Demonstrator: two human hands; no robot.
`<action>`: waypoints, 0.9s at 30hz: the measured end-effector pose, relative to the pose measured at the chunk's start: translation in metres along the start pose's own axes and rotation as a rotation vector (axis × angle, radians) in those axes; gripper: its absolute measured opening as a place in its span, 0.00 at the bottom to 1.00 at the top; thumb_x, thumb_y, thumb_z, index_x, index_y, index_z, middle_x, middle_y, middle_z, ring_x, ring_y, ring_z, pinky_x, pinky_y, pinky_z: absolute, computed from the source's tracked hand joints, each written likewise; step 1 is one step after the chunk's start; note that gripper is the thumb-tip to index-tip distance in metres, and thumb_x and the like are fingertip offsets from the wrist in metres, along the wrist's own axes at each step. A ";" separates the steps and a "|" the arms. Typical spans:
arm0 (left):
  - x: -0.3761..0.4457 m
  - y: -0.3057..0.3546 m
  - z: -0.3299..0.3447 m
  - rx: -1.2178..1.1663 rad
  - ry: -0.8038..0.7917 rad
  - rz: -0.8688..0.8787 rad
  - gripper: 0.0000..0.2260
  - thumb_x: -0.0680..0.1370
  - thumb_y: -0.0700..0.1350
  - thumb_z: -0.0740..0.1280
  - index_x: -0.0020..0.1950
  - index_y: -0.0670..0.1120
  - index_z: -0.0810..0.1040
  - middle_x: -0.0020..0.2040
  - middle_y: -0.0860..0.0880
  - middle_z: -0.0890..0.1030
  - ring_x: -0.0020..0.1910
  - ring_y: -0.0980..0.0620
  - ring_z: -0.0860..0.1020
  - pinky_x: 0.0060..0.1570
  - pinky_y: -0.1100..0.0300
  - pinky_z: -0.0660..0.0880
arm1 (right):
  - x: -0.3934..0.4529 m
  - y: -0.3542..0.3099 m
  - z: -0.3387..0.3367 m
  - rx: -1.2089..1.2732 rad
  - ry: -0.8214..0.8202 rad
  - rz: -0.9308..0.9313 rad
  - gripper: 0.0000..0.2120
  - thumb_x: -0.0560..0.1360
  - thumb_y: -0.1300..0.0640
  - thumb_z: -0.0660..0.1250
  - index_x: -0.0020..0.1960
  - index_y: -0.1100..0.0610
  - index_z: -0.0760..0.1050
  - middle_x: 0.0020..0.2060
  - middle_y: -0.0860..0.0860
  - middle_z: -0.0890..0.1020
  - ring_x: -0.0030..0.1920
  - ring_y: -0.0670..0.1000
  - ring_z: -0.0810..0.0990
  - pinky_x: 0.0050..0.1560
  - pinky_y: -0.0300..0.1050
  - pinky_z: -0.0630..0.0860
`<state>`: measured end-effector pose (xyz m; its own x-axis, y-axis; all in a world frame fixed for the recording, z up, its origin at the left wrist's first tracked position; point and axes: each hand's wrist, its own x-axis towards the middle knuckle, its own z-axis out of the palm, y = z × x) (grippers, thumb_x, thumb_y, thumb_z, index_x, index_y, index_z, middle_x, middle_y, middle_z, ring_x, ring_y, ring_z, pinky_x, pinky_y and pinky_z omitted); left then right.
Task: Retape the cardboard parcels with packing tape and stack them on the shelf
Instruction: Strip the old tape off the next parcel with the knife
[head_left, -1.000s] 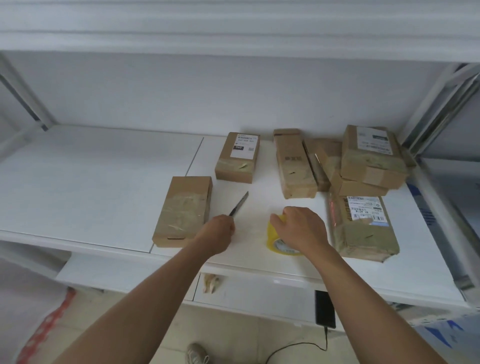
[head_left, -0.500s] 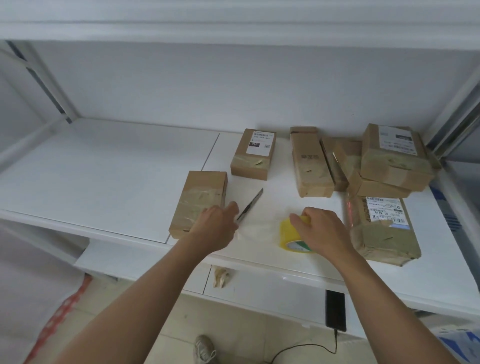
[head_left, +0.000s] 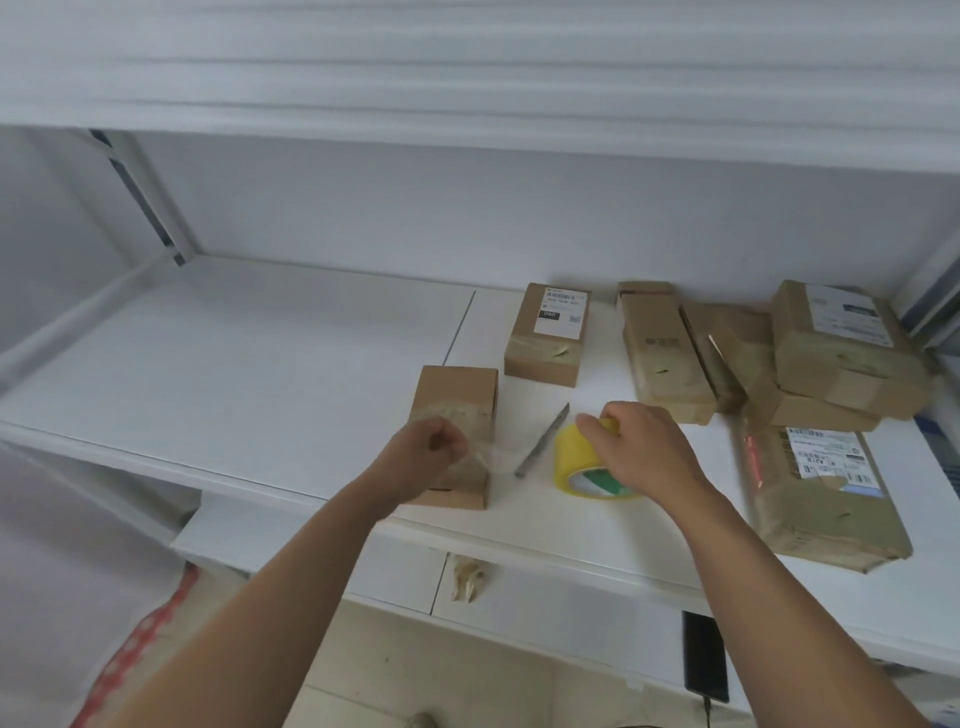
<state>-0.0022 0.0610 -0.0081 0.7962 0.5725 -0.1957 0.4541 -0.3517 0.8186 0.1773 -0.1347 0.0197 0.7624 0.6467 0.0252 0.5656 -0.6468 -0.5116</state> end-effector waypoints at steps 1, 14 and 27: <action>0.000 -0.004 0.005 -0.019 -0.011 0.029 0.04 0.80 0.40 0.65 0.47 0.47 0.77 0.47 0.49 0.80 0.47 0.53 0.77 0.51 0.58 0.76 | 0.000 0.000 0.001 -0.004 -0.002 0.023 0.23 0.78 0.43 0.60 0.39 0.63 0.73 0.36 0.56 0.77 0.40 0.56 0.75 0.36 0.48 0.68; 0.001 -0.040 0.006 0.101 -0.258 0.323 0.07 0.83 0.36 0.59 0.48 0.42 0.75 0.43 0.53 0.76 0.38 0.63 0.72 0.41 0.71 0.68 | -0.022 -0.005 0.004 -0.093 -0.089 0.191 0.21 0.78 0.44 0.62 0.37 0.60 0.75 0.36 0.53 0.78 0.40 0.51 0.76 0.40 0.48 0.71; 0.013 -0.045 -0.064 -0.001 -0.235 0.173 0.04 0.80 0.42 0.66 0.48 0.49 0.80 0.48 0.53 0.82 0.50 0.55 0.80 0.54 0.61 0.75 | -0.063 -0.065 0.037 0.004 0.070 0.245 0.21 0.79 0.44 0.62 0.35 0.59 0.73 0.32 0.53 0.77 0.39 0.52 0.75 0.42 0.50 0.72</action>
<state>-0.0383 0.1316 -0.0130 0.9326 0.3169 -0.1725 0.3030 -0.4281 0.8514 0.0808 -0.1184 0.0201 0.8965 0.4412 -0.0406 0.3602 -0.7792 -0.5130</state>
